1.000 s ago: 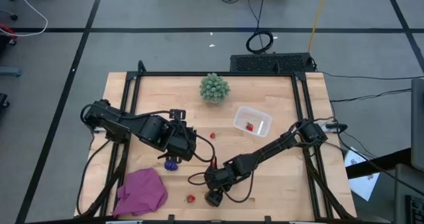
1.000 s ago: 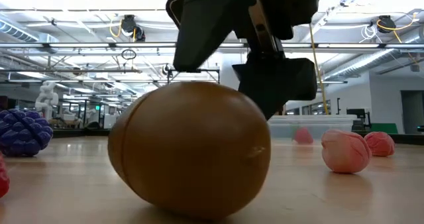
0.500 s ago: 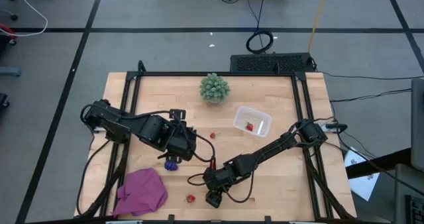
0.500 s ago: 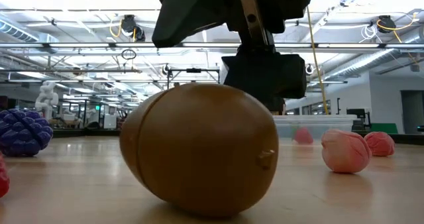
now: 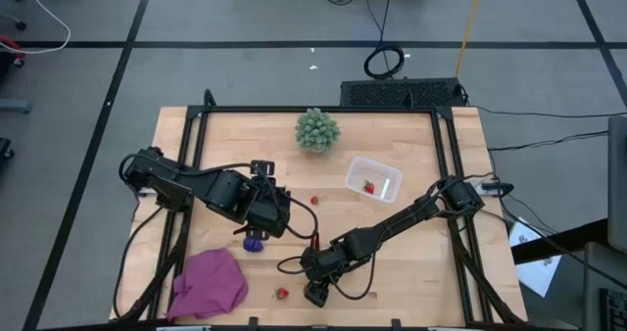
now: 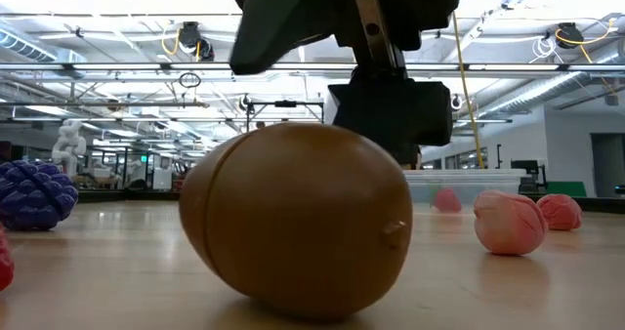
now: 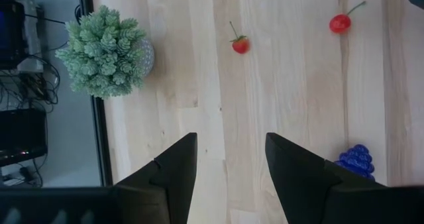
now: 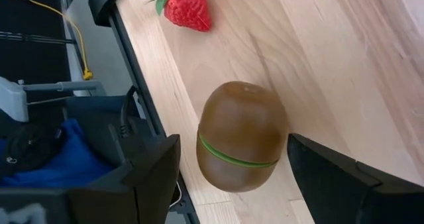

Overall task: Pick and placing Produce into tupperware
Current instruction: Put the brown kiwi into the transparent bin

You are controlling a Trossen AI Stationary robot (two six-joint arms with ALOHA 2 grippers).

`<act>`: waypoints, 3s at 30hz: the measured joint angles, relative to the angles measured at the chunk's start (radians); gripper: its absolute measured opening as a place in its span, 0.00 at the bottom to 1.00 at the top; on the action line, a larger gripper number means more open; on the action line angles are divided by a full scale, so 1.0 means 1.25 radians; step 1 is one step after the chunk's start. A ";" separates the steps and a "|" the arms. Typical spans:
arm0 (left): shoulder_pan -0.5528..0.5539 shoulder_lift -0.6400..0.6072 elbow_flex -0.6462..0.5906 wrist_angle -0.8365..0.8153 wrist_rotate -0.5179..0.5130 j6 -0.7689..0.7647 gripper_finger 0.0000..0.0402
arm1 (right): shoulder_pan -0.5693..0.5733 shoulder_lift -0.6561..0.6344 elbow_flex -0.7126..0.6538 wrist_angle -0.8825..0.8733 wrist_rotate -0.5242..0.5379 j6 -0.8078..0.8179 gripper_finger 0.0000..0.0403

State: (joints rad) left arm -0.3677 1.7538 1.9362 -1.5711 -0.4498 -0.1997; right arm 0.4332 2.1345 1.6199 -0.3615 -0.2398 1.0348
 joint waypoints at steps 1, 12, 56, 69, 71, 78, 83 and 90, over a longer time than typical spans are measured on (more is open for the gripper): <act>0.000 0.000 0.000 0.000 0.000 0.000 0.46 | 0.000 0.000 0.000 -0.004 0.000 0.000 0.67; 0.000 0.000 0.000 0.000 -0.002 0.002 0.46 | 0.000 0.000 0.000 -0.028 0.004 0.011 0.67; 0.000 0.000 0.000 0.000 0.001 -0.012 0.46 | -0.036 0.052 0.002 -0.151 -0.101 -0.113 0.58; 0.000 0.000 0.000 0.001 0.003 -0.016 0.46 | -0.105 -0.003 -0.003 -0.265 -0.046 -0.178 0.58; 0.000 -0.001 0.000 -0.001 0.003 -0.014 0.46 | -0.114 -0.010 -0.003 -0.258 -0.028 -0.197 0.58; 0.000 -0.001 -0.001 0.000 0.003 -0.011 0.46 | -0.141 -0.026 -0.002 -0.259 -0.004 -0.236 0.58; 0.000 -0.001 -0.001 0.000 0.003 -0.010 0.46 | -0.149 -0.046 -0.001 -0.278 -0.006 -0.237 0.58; 0.000 -0.001 -0.001 0.000 -0.002 0.000 0.46 | -0.147 -0.097 -0.001 -0.370 0.064 -0.242 0.58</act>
State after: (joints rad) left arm -0.3676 1.7531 1.9343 -1.5710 -0.4523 -0.1993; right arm 0.2497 2.0135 1.6188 -0.8241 -0.1598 0.7320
